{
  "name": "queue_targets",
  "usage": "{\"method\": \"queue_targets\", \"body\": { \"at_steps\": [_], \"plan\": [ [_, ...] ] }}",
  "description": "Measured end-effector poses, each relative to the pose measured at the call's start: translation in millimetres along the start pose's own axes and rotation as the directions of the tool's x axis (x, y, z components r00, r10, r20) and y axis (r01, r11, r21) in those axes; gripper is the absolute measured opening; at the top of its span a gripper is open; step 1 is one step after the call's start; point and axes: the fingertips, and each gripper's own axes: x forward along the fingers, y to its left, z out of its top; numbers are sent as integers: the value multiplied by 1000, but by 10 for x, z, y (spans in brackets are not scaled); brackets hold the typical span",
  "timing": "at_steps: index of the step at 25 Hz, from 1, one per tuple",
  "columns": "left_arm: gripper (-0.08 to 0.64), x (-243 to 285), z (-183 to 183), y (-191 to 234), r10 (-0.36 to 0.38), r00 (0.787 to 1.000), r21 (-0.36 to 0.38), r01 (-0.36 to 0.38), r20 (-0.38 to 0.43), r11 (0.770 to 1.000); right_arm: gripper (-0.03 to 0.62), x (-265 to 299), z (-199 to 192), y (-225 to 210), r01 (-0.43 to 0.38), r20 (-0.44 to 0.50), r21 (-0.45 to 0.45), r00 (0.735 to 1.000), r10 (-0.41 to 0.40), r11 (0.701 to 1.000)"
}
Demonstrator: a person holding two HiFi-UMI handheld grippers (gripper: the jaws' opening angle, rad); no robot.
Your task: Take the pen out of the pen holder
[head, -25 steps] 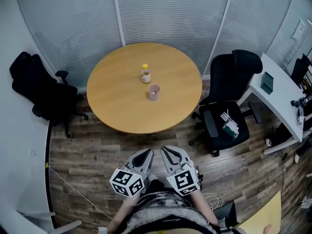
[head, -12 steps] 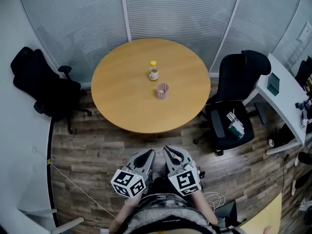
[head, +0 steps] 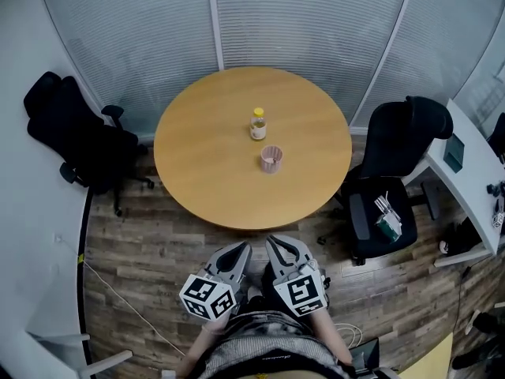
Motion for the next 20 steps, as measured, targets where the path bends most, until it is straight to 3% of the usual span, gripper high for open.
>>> {"method": "queue_targets", "body": {
  "at_steps": [20],
  "plan": [
    [5, 1240, 499, 510, 22, 999, -15, -22, -35, 1000, 29, 849, 178, -1097, -45, -4, -5, 999, 45, 999]
  ]
}}
